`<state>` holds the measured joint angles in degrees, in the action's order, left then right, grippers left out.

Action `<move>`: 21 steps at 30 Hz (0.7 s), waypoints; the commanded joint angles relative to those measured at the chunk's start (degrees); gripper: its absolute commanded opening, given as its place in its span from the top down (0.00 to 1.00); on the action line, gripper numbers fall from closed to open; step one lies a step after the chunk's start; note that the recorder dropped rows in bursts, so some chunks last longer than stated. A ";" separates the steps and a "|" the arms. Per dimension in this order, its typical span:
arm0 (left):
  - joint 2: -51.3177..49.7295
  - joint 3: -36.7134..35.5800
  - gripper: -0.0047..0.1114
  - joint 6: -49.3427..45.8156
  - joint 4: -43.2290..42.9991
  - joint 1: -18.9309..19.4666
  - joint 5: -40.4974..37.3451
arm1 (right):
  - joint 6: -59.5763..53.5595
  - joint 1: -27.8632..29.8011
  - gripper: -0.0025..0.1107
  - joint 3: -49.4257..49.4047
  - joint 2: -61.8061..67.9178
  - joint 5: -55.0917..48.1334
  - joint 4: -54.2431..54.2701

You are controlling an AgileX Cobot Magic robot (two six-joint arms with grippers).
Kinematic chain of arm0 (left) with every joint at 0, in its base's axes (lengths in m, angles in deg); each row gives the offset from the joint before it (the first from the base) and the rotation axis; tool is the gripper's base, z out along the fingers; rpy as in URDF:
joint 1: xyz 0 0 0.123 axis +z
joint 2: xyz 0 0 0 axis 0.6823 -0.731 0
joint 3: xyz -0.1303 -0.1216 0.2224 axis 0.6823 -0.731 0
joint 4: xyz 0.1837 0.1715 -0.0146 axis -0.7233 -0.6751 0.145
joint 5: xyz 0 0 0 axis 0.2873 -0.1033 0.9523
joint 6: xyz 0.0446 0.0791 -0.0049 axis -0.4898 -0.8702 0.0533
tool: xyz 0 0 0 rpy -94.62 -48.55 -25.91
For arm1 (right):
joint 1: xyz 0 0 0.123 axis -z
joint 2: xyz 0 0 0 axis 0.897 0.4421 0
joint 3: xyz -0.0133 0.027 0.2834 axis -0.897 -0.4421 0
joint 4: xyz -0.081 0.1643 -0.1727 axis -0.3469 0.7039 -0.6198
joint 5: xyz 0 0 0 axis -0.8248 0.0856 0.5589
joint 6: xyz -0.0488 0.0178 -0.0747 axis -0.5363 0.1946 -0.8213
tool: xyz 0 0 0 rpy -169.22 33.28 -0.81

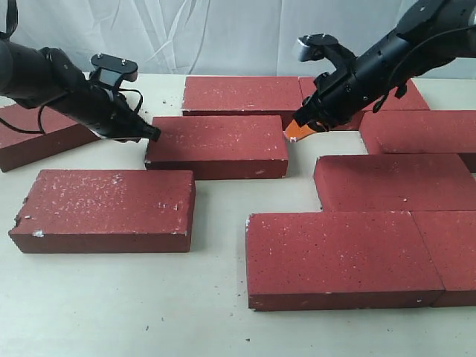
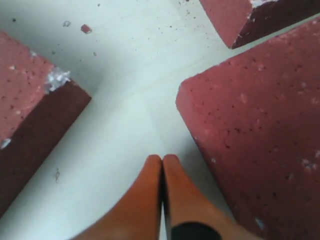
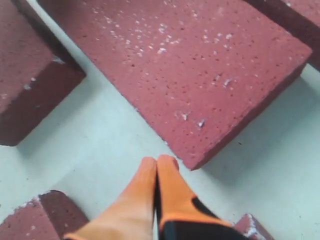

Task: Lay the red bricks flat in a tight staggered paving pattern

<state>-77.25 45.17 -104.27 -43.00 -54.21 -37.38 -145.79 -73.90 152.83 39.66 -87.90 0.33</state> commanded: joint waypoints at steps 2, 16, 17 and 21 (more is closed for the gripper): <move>-1.49 2.16 0.96 -0.05 0.67 -1.03 -1.27 | -5.81 -2.02 0.99 -2.48 -1.91 -2.81 0.97; -4.01 4.06 0.96 -0.05 0.16 -3.83 -1.21 | -1.10 -11.95 0.99 -2.48 1.48 10.30 -12.63; -4.01 4.06 0.96 -0.05 0.16 -3.83 -1.21 | -0.86 -11.95 0.99 -2.48 2.01 11.05 -12.63; -4.01 4.06 0.96 -0.05 0.42 -3.83 -1.21 | -0.89 -11.95 0.99 -2.48 3.78 13.18 -14.27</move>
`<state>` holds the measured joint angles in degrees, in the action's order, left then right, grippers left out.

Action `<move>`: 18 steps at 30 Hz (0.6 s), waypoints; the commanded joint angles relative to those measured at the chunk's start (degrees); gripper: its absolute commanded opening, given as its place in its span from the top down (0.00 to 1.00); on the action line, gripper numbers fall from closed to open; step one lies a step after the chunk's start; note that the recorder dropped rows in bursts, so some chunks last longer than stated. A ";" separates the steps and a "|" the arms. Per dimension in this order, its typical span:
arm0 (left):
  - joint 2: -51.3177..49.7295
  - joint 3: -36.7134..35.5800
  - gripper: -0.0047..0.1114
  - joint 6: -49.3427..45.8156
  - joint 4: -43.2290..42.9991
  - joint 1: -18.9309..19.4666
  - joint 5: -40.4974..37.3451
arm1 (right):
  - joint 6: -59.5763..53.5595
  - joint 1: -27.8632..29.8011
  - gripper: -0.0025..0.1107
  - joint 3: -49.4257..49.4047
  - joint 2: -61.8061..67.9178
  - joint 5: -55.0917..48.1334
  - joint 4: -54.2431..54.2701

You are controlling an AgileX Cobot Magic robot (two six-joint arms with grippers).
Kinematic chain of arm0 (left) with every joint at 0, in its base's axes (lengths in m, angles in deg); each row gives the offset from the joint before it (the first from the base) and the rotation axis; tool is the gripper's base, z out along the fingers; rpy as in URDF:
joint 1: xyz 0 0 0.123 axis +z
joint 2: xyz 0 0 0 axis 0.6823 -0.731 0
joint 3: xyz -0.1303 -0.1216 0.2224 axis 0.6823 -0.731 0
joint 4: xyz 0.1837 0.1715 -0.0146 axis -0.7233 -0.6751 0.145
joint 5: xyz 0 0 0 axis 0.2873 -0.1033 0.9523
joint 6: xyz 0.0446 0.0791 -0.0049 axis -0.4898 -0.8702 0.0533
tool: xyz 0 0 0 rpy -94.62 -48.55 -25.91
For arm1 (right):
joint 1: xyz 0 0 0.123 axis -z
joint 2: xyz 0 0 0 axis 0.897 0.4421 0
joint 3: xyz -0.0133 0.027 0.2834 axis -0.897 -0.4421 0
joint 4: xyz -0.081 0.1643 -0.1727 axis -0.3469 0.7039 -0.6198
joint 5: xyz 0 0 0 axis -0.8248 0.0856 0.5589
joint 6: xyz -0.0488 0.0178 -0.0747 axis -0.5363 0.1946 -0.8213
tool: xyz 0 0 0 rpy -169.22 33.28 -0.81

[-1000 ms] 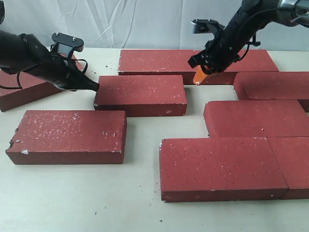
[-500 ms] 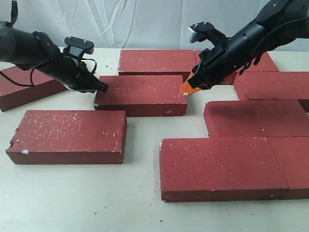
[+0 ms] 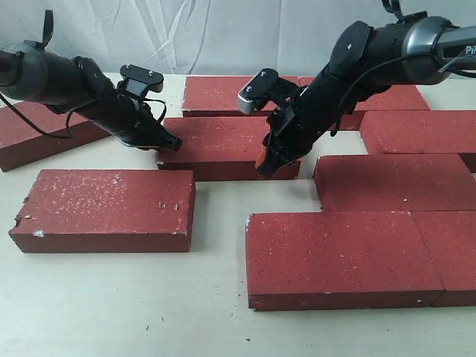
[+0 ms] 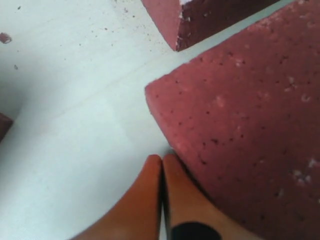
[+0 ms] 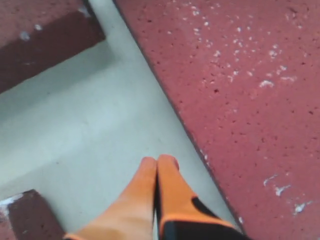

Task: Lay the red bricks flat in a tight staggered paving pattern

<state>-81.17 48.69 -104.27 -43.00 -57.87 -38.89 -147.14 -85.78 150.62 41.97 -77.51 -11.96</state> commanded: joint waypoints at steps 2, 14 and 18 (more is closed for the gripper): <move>-0.08 0.54 0.96 -0.05 0.95 -0.17 0.19 | 1.09 -0.07 0.99 -0.27 1.74 4.73 -1.96; -0.08 0.54 0.96 -0.45 2.57 -0.57 0.73 | 9.51 0.04 0.99 -0.27 2.17 7.65 -10.54; -0.08 0.54 0.96 -1.48 3.50 -1.97 1.49 | 9.57 -0.08 0.99 -0.27 1.92 6.31 -10.27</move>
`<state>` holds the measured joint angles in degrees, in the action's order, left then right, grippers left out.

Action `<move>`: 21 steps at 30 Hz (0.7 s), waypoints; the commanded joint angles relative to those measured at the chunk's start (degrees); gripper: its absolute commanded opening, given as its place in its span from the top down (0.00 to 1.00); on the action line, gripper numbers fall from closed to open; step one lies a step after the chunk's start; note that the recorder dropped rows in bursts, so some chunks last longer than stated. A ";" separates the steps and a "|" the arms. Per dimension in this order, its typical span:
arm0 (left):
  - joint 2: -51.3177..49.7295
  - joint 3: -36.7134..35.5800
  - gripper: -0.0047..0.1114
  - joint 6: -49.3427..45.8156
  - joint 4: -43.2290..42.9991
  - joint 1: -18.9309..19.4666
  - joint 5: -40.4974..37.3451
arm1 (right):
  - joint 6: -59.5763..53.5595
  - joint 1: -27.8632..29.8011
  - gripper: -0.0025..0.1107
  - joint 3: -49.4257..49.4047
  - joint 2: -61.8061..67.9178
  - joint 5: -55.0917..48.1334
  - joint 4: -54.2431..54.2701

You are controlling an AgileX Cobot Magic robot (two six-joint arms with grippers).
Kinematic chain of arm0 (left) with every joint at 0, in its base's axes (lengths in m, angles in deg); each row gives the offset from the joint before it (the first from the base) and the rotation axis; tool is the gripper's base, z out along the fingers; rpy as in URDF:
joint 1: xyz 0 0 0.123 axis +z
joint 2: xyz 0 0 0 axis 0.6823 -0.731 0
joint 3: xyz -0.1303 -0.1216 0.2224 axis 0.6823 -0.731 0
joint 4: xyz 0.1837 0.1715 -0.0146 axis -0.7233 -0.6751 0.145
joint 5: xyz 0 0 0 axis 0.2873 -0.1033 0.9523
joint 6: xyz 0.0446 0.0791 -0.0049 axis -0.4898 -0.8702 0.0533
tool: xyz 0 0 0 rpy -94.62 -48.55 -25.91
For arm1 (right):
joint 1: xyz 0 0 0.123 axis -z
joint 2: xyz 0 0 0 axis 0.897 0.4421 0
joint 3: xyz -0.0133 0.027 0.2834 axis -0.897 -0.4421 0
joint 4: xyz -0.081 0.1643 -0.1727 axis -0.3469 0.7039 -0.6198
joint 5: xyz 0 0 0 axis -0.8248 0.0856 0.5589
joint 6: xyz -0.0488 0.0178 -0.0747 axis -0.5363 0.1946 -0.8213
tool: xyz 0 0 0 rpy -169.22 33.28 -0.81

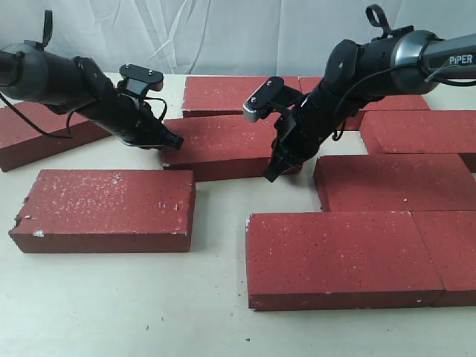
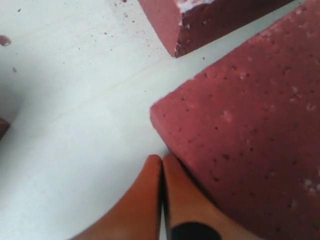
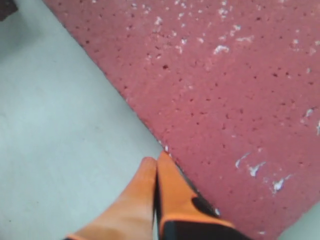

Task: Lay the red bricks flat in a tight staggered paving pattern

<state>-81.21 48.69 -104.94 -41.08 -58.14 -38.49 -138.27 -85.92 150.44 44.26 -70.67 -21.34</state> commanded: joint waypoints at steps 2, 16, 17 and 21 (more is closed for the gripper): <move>-0.04 0.54 0.96 -0.91 1.58 -2.54 2.39 | 0.70 -0.06 0.99 -0.09 -0.36 -1.00 -0.14; -1.27 0.54 0.96 -1.05 1.96 -3.26 7.38 | 0.70 -0.17 0.99 -0.09 -0.37 1.50 1.91; -1.26 0.58 0.96 -1.05 1.96 -3.26 8.20 | 0.70 -0.17 0.99 -0.09 -0.37 3.12 2.71; -1.26 0.58 0.96 -0.90 2.14 -3.38 9.87 | 0.70 -0.32 0.99 -0.09 -0.37 1.92 4.74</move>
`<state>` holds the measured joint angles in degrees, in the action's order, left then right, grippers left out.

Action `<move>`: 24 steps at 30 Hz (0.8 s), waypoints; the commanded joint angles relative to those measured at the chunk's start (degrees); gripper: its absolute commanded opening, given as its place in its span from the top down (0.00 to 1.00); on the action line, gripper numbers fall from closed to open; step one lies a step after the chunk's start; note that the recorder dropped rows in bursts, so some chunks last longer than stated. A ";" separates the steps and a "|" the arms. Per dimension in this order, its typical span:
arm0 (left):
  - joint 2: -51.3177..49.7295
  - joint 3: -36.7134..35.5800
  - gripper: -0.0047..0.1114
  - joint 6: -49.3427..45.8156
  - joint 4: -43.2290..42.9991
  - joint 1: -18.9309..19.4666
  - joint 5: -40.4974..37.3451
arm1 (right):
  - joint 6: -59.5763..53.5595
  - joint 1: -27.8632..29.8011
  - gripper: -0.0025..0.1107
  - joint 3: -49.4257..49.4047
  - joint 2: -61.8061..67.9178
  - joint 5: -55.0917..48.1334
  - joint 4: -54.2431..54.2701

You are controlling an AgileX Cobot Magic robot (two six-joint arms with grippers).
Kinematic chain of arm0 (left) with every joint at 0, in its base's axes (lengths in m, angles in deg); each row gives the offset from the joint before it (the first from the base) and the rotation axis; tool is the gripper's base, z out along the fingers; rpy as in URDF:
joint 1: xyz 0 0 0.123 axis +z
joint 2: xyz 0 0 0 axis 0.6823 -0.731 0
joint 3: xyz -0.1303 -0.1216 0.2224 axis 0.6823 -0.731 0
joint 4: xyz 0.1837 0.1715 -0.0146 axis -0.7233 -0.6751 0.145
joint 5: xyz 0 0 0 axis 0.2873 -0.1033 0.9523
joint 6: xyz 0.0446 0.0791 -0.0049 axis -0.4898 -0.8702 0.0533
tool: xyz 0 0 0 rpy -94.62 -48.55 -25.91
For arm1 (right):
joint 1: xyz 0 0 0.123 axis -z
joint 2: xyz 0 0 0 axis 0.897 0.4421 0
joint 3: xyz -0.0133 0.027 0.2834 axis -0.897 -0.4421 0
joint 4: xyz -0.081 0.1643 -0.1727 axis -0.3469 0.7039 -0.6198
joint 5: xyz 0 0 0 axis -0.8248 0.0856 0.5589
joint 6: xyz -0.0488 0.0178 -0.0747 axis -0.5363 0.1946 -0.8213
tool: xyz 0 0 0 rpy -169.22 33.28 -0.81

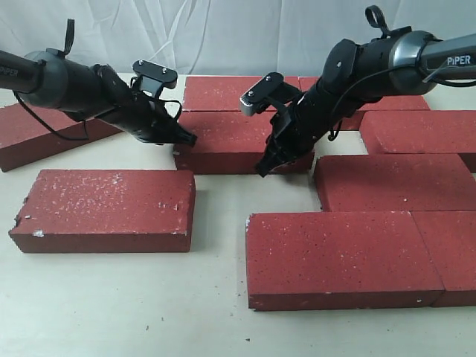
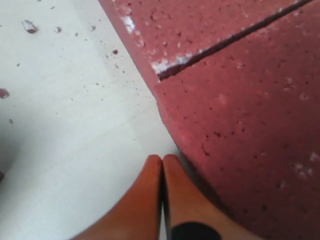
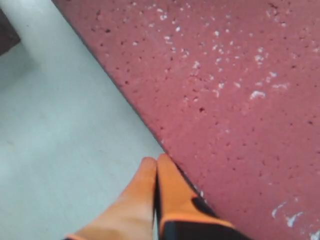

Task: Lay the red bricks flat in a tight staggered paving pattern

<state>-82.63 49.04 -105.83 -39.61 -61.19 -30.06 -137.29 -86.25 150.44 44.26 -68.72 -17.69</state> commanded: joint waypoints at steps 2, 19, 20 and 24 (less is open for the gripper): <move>0.15 0.23 0.96 -0.02 -1.05 -0.33 1.19 | -0.40 -0.11 0.99 -0.09 -0.48 -1.72 -0.09; 0.35 1.63 0.96 -0.02 0.36 0.17 -5.95 | -0.29 -0.27 0.99 -0.09 -3.81 -9.16 -0.93; 0.08 1.87 0.96 -0.02 0.36 -0.24 -5.95 | -0.29 -0.27 0.99 -0.09 -3.81 -9.19 -1.10; -0.82 1.91 0.96 -0.02 0.26 -1.46 -4.72 | -0.29 -0.27 0.99 -0.09 -3.55 -9.19 -1.43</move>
<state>-82.73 50.70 -105.82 -39.92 -61.72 -35.54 -137.29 -86.28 150.44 40.92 -78.25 -18.47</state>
